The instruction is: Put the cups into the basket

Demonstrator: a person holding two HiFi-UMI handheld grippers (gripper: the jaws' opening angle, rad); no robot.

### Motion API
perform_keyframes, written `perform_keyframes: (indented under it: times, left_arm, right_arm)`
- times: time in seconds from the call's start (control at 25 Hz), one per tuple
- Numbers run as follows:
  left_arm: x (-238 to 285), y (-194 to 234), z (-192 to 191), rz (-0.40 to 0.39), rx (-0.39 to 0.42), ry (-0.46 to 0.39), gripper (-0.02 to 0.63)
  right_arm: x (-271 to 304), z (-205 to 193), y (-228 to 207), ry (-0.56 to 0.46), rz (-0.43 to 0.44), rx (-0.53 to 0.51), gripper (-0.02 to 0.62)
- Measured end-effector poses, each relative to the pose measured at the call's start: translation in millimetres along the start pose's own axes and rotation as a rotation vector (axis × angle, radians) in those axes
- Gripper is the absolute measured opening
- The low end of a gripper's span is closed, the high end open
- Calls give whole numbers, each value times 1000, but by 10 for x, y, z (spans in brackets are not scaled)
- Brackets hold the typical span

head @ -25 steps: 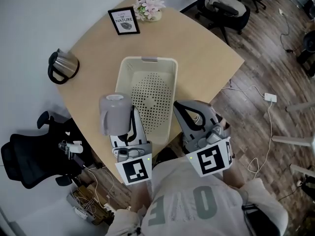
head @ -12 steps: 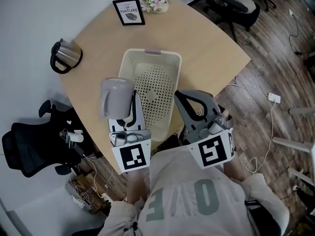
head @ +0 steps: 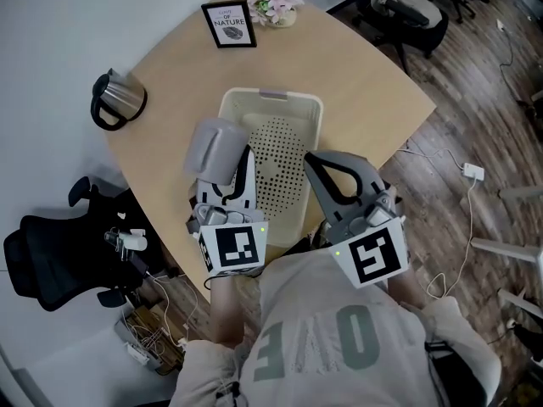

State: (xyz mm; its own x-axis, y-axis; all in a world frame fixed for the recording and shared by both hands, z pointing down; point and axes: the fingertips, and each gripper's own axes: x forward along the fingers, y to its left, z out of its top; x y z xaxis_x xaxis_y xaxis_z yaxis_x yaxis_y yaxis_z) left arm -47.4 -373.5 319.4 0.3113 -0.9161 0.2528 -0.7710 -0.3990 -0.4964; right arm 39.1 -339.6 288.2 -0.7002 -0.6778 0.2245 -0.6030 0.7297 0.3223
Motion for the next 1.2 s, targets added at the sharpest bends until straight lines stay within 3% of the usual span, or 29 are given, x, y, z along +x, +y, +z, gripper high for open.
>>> perform_keyframes:
  times: [0.16,0.4,0.64,0.76,0.92,1.08,1.2]
  left_arm:
    - [320,-358,-548,-212,253,172,49]
    - [518,-830,-1471,-566,509,442,49]
    - [511,-1103,-2011,-813,844,619,51]
    - [476,-1231,-2284,-905,951,688,51]
    - [418,-1314,-2478,-994,1024,743,57]
    - [412,-1347,-2522,-1021,1102,736,63]
    - [392,-1391,-2478,-1029,1111,723,64]
  right_arm:
    - [13,3,52,-1,8,-20,-2]
    - [27,-123,86,43,-1,-14,-2]
    - [-3,-273,19,91,-42,5,-2]
    - [-13,-349,-35,121,-80,1,-2]
    - [-49,-411,-75,136,-99,17,-2]
    - [-40,-440,-74,150,-108,17,-2]
    - [-49,-424,-46,145,-106,12,-2]
